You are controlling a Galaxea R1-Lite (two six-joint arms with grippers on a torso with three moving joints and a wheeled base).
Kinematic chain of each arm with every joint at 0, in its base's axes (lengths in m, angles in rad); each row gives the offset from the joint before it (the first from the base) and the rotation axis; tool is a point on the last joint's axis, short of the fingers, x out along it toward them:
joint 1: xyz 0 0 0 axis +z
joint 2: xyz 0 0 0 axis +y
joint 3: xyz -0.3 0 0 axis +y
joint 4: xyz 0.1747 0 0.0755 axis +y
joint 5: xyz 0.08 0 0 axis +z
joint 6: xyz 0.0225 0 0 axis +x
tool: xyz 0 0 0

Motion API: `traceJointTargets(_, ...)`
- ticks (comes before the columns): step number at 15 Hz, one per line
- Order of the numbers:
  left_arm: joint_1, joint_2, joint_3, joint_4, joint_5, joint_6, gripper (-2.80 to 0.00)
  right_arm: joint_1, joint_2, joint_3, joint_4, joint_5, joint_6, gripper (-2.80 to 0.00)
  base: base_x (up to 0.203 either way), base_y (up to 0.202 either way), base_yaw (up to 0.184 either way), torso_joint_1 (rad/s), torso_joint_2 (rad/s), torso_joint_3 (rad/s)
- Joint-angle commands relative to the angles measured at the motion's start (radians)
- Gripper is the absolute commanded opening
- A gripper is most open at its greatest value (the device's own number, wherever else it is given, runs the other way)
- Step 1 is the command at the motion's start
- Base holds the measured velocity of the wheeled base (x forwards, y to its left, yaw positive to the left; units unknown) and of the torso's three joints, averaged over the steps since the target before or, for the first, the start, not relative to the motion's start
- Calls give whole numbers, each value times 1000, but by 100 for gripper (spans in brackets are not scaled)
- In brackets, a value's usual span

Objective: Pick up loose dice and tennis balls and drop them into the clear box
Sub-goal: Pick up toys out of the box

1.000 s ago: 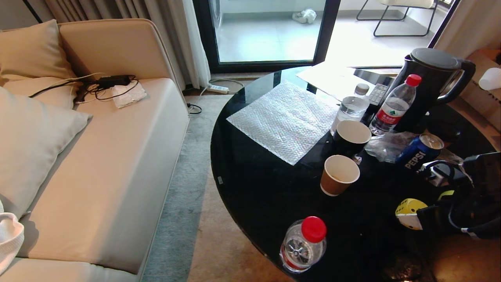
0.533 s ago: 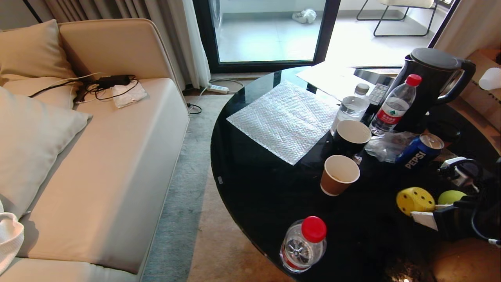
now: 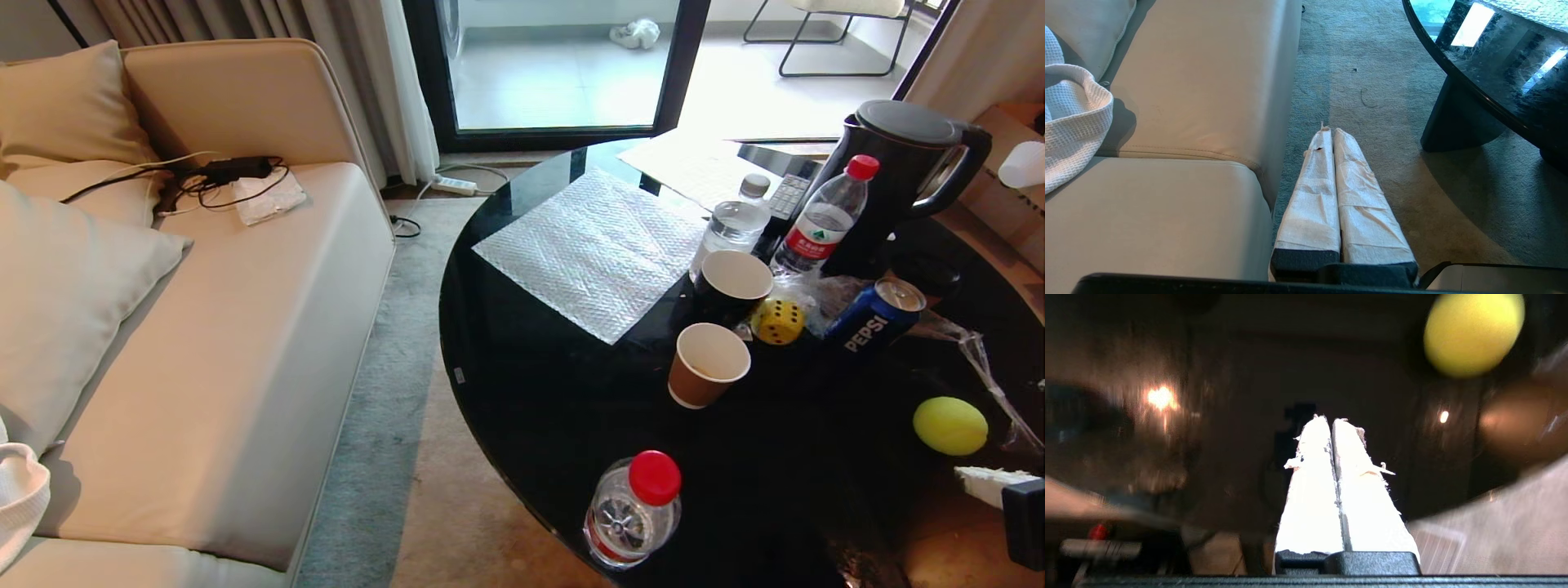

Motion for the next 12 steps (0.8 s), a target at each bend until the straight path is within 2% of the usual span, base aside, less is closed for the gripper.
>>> traceJointTargets(1,0,0,2,0,0,-1,-280,3,-135,34,52,-8,22,-280,0,0,0,0,0,0)
traceJointTargets(4,0,0,2,0,0,-1,-280,6,-350,86,144,-24,66,-280,0,0,0,0,0,0)
traceJointTargets(9,0,0,2,0,0,-1,-280,7,-372,110,164,-27,78,-280,0,0,0,0,0,0)
traceJointTargets(12,0,0,2,0,0,-1,-280,7,-525,201,164,-24,81,-280,0,0,0,0,0,0)
